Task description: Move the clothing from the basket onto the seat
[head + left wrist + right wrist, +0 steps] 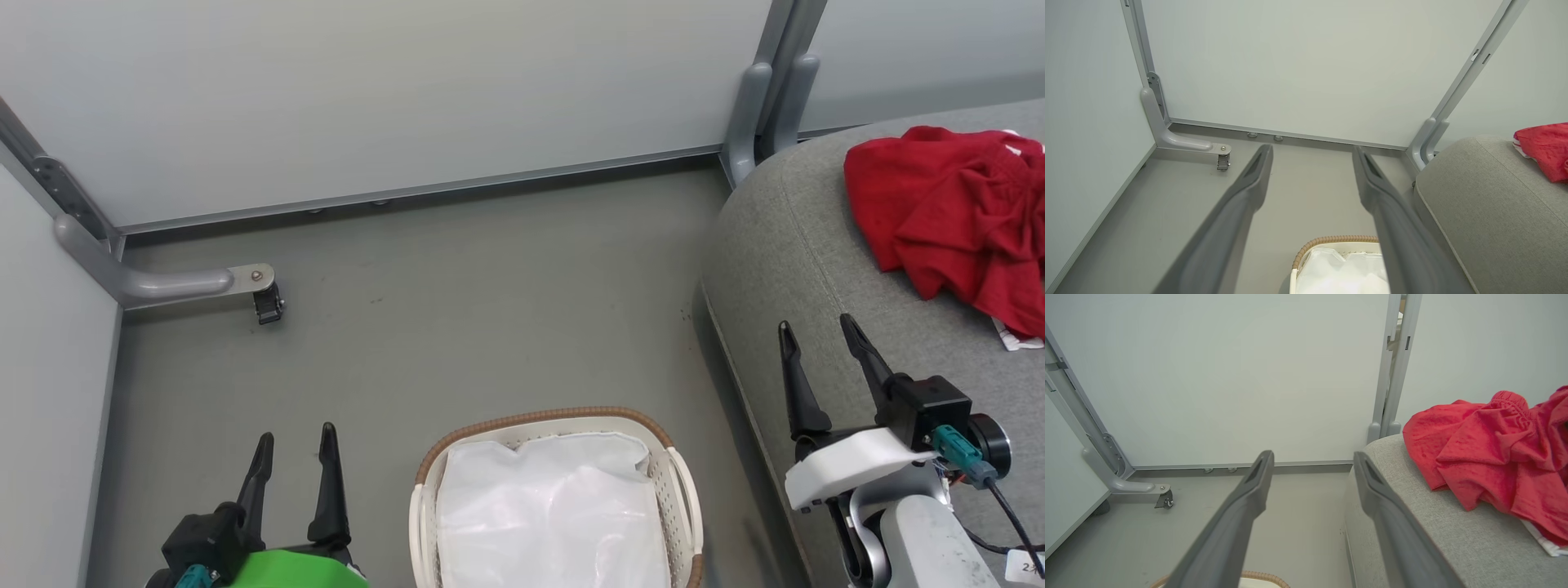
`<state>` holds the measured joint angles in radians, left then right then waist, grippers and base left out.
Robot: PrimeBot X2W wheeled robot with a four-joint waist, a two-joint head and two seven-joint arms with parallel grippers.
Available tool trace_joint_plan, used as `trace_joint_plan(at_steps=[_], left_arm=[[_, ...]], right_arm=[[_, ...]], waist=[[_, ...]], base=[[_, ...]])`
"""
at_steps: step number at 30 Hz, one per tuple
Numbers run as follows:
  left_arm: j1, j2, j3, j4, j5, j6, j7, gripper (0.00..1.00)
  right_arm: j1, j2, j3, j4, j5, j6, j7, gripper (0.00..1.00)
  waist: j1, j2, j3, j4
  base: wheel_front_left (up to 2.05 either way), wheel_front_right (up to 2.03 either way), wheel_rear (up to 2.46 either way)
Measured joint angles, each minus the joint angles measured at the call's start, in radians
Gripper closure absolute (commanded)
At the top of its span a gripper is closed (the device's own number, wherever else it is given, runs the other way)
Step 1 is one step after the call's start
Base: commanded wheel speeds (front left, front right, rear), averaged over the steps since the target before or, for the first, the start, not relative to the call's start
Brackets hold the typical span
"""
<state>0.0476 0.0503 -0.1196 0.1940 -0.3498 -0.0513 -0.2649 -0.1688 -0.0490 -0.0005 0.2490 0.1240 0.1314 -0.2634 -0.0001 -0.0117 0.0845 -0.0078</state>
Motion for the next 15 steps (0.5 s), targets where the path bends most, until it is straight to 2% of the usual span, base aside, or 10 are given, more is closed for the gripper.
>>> trace_joint_plan(at_steps=[15], left_arm=[[0.013, 0.000, 0.002, -0.018, 0.002, 0.017, 0.000, 0.00]], right_arm=[[0.016, 0.000, 0.033, 0.018, 0.018, 0.000, 0.000, 0.00]], waist=[[0.0000, 0.0000, -0.031, 0.002]], base=[[0.00, 0.00, 0.00]])
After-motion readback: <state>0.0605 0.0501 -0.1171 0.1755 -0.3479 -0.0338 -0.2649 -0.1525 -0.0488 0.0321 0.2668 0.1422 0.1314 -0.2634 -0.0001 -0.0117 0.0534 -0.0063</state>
